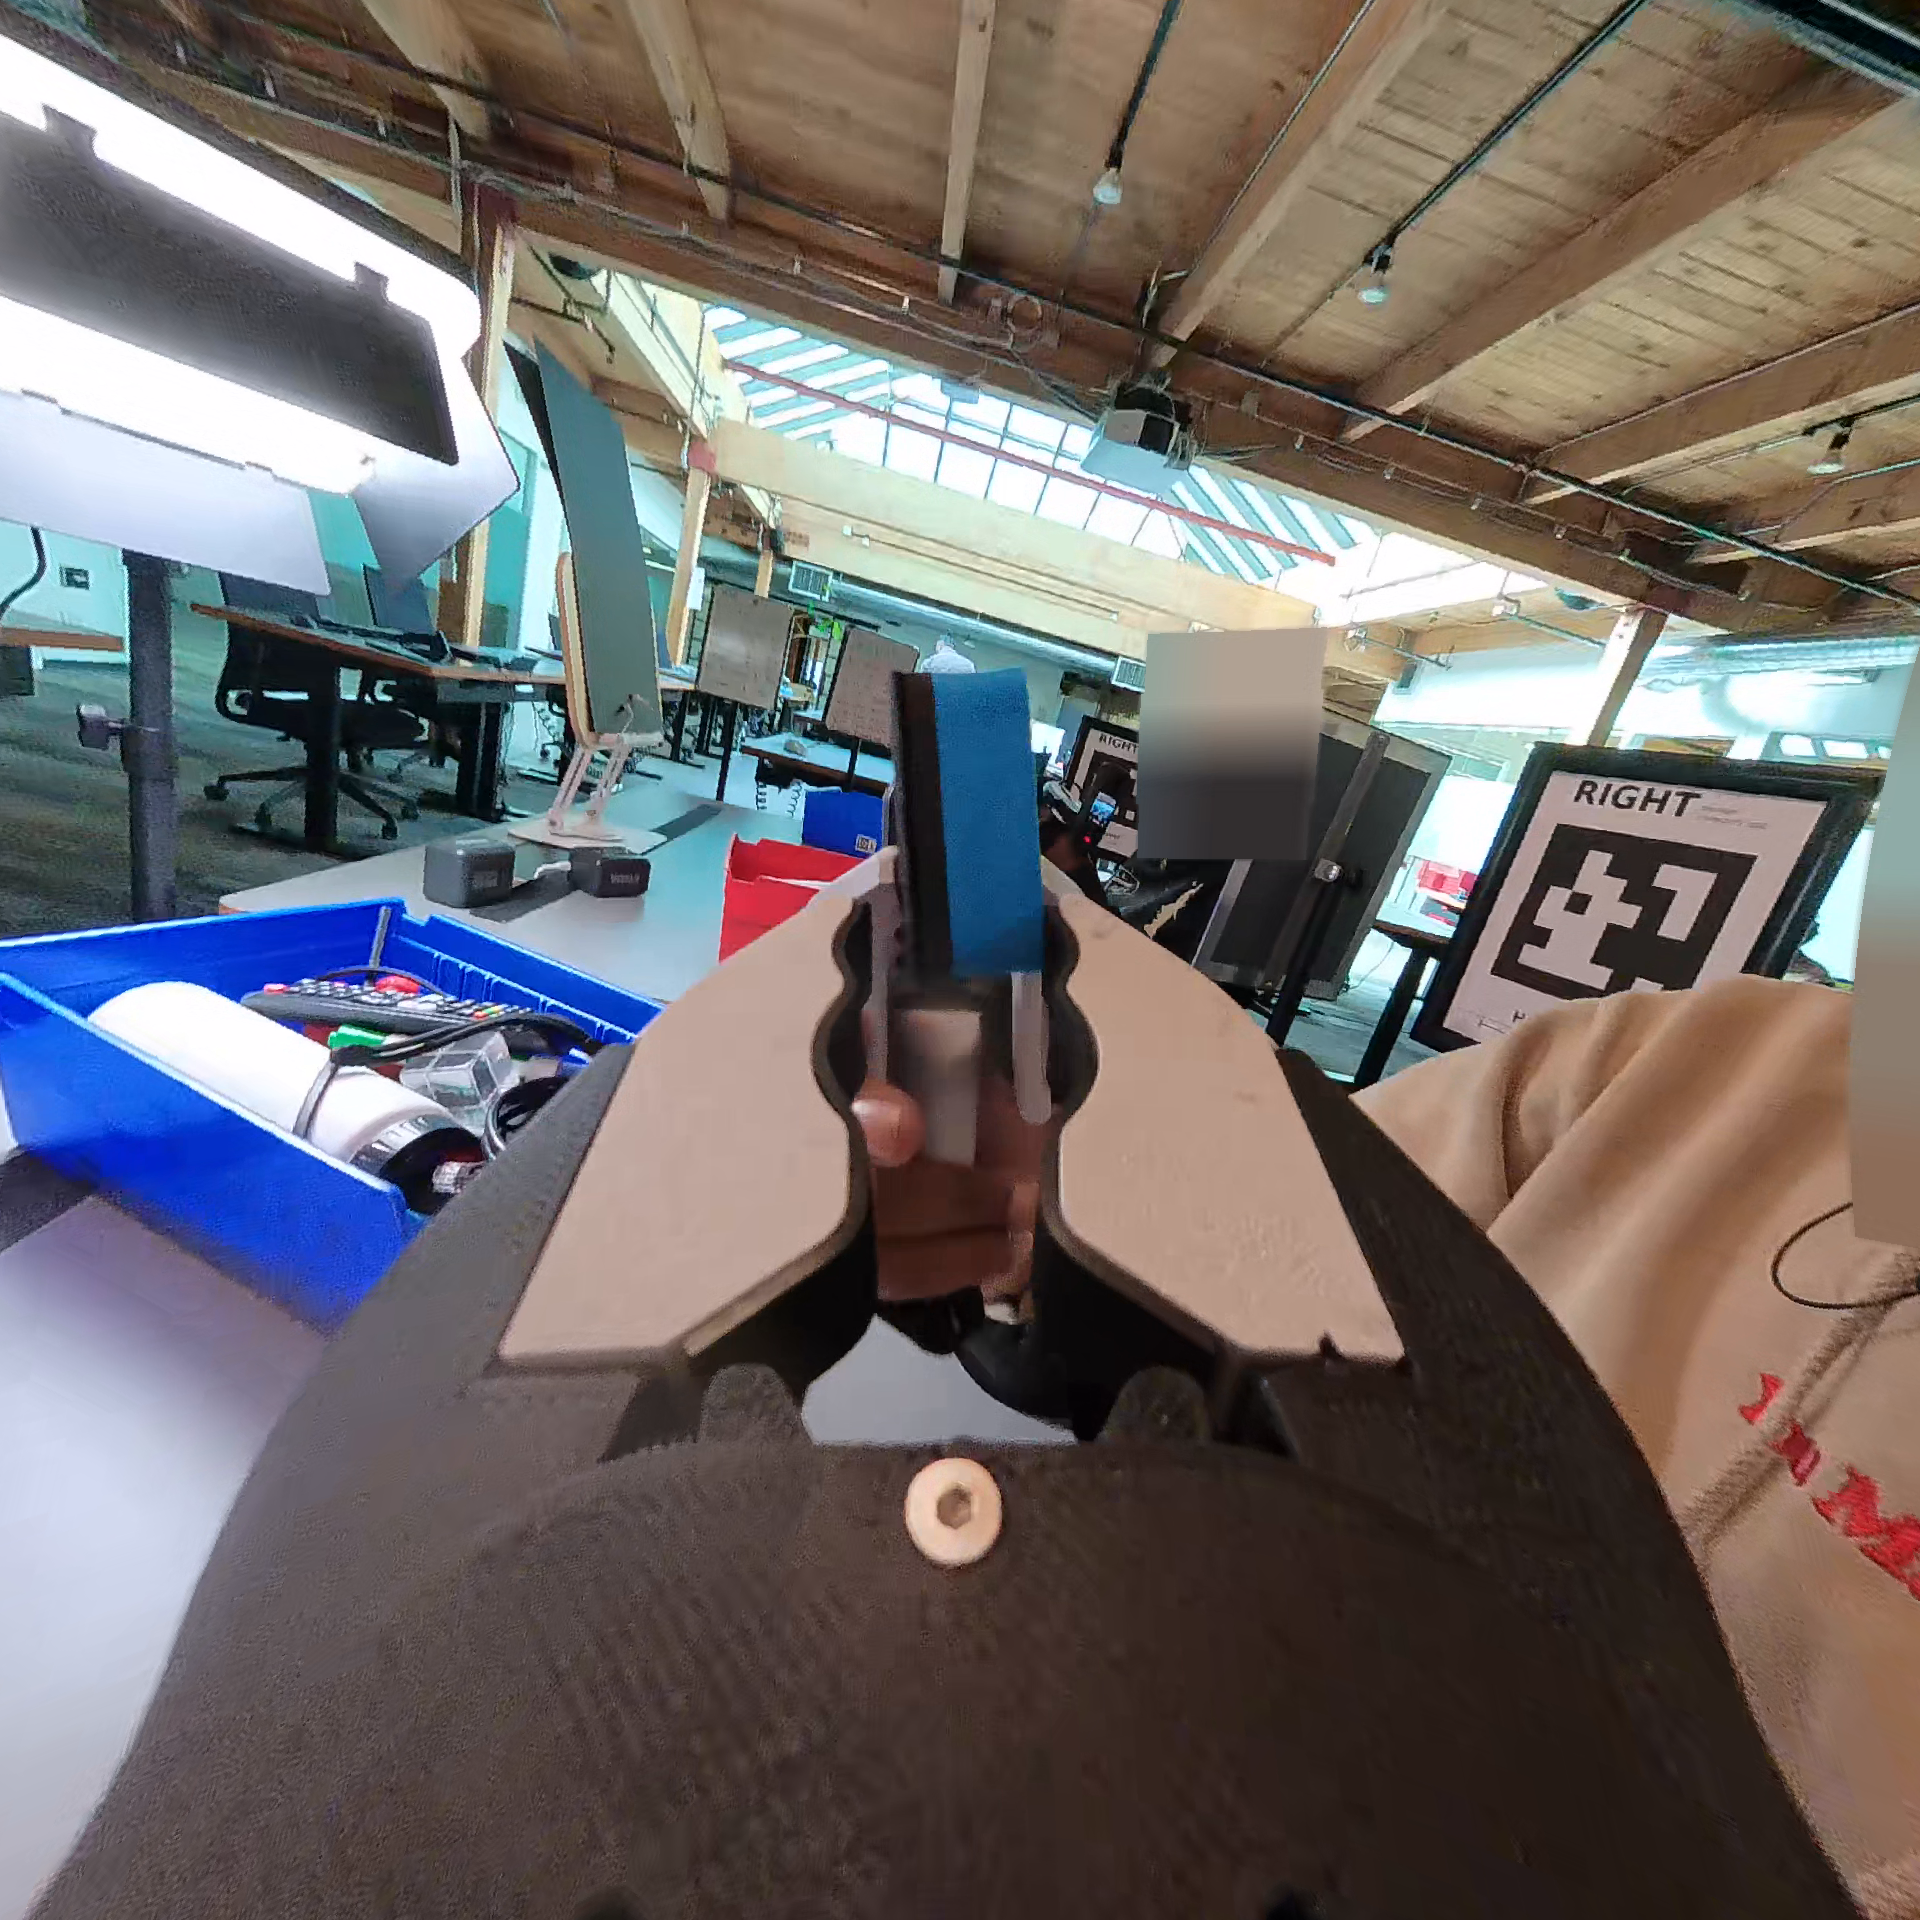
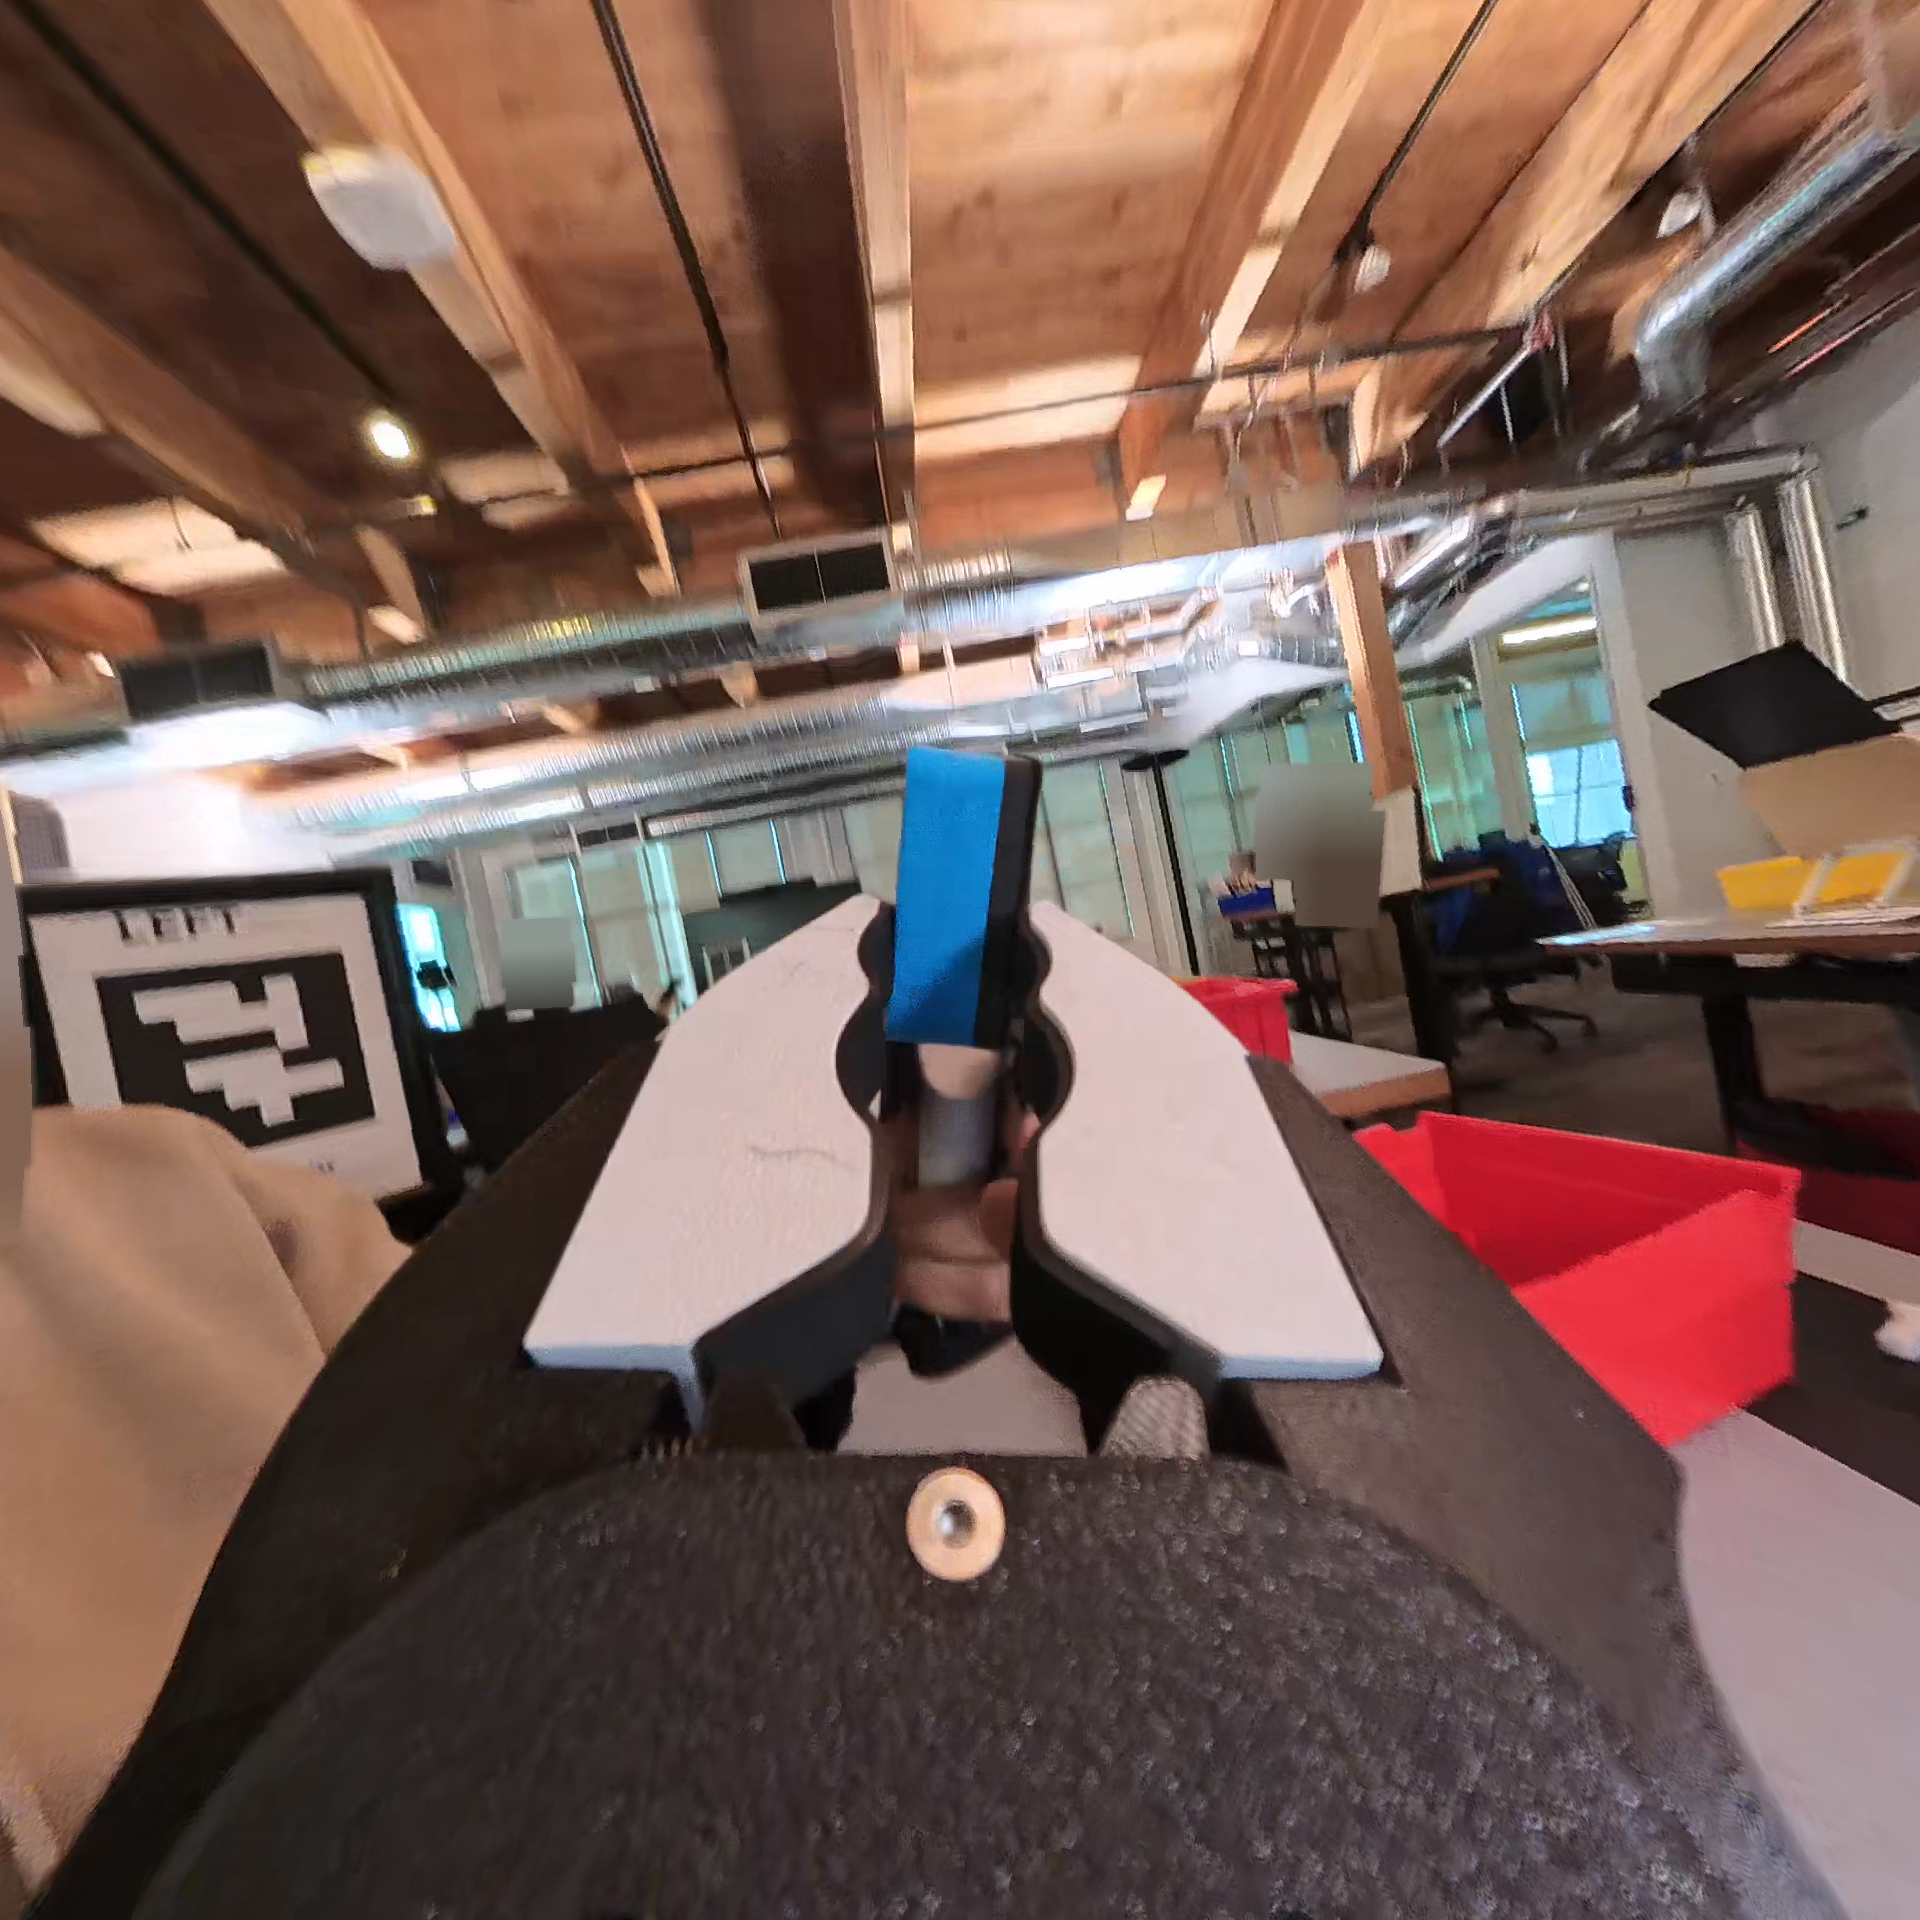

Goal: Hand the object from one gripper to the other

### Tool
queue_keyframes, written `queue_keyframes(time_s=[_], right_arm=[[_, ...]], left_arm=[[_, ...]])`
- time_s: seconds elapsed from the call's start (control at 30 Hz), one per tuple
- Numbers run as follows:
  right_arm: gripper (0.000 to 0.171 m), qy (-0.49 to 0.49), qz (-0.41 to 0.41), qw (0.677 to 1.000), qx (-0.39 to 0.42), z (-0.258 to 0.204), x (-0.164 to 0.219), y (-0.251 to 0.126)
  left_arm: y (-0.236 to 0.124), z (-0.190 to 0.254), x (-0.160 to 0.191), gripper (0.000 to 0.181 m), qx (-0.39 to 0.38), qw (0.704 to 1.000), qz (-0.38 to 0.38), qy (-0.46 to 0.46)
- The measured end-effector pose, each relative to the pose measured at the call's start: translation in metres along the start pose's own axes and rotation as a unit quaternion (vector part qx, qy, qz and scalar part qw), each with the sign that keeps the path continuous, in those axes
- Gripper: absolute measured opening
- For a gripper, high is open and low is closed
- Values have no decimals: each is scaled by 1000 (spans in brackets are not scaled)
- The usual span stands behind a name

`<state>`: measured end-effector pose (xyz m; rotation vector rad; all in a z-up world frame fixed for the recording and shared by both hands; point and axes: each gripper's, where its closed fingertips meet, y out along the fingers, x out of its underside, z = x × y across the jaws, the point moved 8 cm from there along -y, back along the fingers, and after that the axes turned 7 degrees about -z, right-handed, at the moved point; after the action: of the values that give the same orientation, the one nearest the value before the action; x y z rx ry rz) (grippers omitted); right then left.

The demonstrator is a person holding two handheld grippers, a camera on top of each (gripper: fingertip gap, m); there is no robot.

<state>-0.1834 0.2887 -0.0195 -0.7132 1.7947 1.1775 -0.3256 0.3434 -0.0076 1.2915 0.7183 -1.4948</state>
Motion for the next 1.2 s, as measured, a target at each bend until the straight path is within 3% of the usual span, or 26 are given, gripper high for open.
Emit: queue_keyframes(time_s=[0.23,0.33,0.4,0.5,0.7,0.83,1.03,1.13,1.2], right_arm=[[22,26,49,998,17,0,14,3],[25,0,-20,1000,13,3,8,4],[36,-17,-56,998,7,2,0,3],[23,-22,-105,994,-8,-2,1,5],[22,-1,10,1000,-10,-6,3,2],[22,13,53,999,2,-5,9,3],[33,-33,-53,998,-2,-3,-5,1],[23,-38,-107,993,-18,-6,-2,4],[22,-43,-95,994,-15,-7,0,5]], left_arm=[[5,1,3,23,-20,1000,-9,18],[-2,2,-2,23,-22,997,-66,17],[-6,4,-4,23,-22,994,-108,20],[-8,8,-5,23,-15,991,-128,32],[2,8,0,32,-15,998,-34,47],[10,9,5,23,-19,998,-20,55],[-3,9,-1,23,-8,992,-126,32],[-6,12,-1,23,-7,987,-157,39],[-7,12,-4,23,-7,989,-141,48]])
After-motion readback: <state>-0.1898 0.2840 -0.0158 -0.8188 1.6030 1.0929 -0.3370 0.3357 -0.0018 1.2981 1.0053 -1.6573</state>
